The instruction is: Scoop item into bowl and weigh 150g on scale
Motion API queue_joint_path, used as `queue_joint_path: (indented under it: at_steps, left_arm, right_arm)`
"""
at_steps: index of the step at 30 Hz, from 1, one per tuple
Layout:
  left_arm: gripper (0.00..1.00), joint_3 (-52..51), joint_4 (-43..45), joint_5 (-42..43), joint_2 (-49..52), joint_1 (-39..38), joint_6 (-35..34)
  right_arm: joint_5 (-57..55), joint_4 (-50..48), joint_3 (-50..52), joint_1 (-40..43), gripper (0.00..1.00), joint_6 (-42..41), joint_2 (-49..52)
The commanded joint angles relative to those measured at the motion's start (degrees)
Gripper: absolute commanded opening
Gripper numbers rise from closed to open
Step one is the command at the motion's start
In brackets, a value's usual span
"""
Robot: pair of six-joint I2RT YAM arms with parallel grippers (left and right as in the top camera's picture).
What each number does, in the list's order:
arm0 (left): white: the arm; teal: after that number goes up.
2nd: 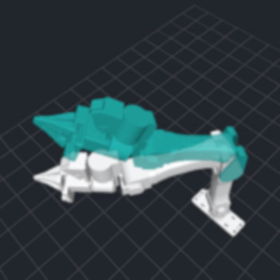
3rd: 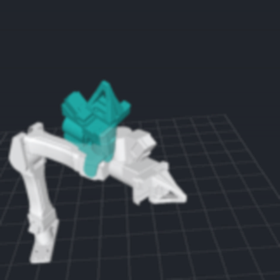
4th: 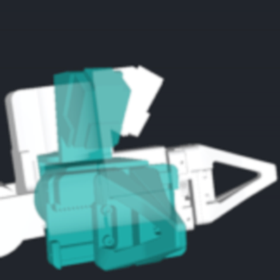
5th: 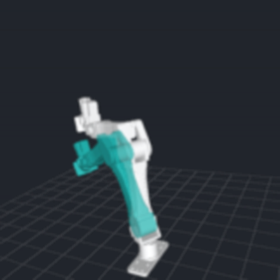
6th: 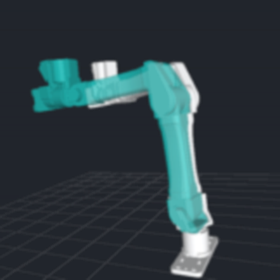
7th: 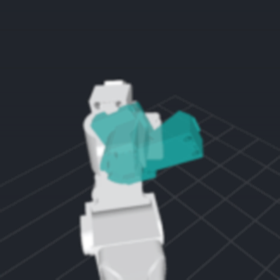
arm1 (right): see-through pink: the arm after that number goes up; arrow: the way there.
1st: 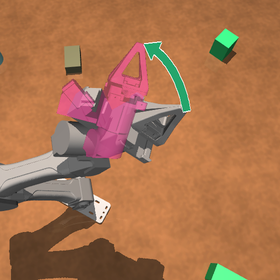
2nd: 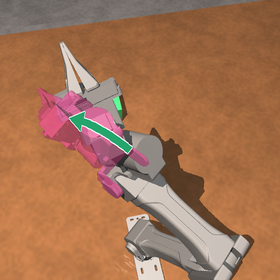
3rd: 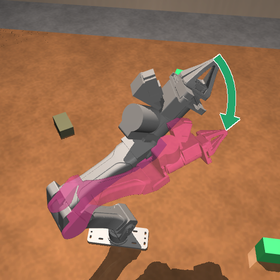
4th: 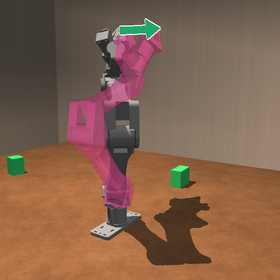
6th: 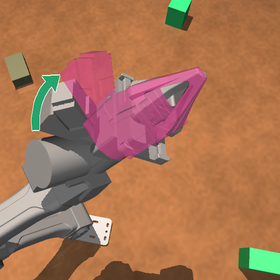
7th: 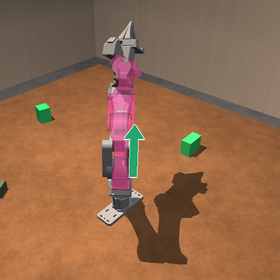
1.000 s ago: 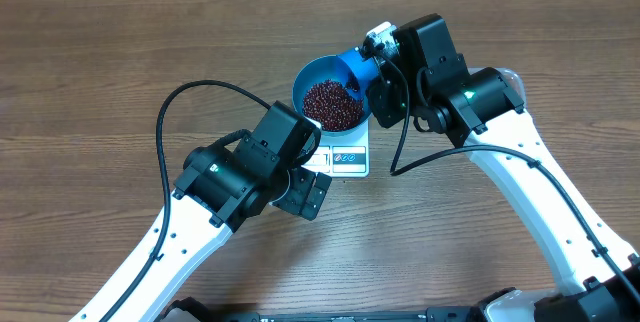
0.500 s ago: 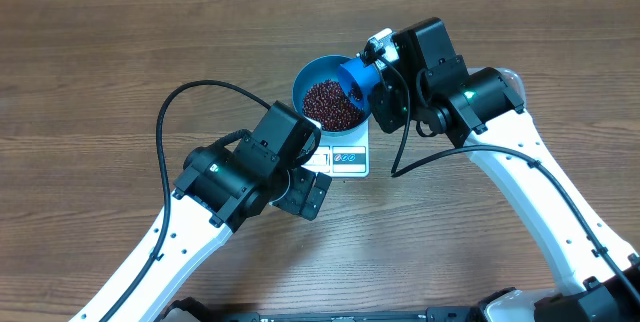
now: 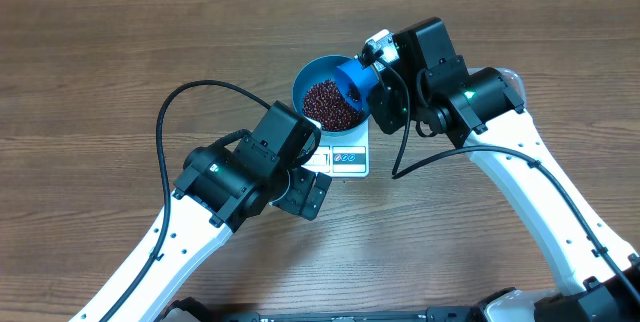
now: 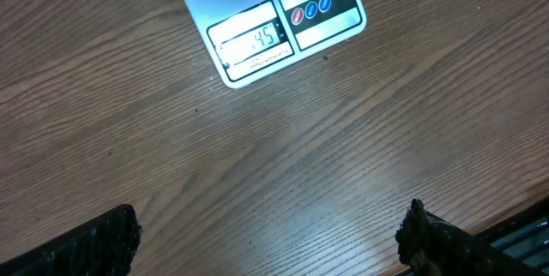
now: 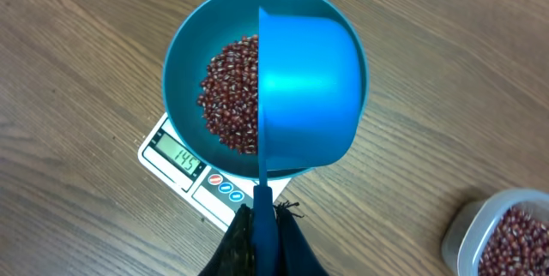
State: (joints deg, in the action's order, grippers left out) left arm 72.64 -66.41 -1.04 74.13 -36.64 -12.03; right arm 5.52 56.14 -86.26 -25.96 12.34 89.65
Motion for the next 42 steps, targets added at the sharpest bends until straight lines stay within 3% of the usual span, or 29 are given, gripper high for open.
queue_joint_path:
  at_steps: [1,12,21,36,42]
  left_arm:
    - [1.0,0.4,0.0,0.5,-1.1,0.3,-0.8]
    - [1.0,0.4,0.0,0.5,-1.1,0.3,-0.8]
    - [1.0,0.4,0.0,0.5,-1.1,0.3,-0.8]
    - [1.0,0.4,0.0,0.5,-1.1,0.3,-0.8]
    - [0.99,0.4,0.0,0.5,-1.1,0.3,-0.8]
  right_arm:
    - [1.0,-1.7,-1.5,-0.1,0.04,1.0,0.1]
    - [1.0,-2.0,-1.5,-0.1,0.04,1.0,0.1]
    - [3.5,-2.5,-1.5,-0.1,0.04,6.5,0.1]
    - [3.6,-2.9,-1.5,-0.1,0.04,6.2,0.1]
    - [5.3,-2.4,-1.5,-0.1,0.04,10.2,0.1]
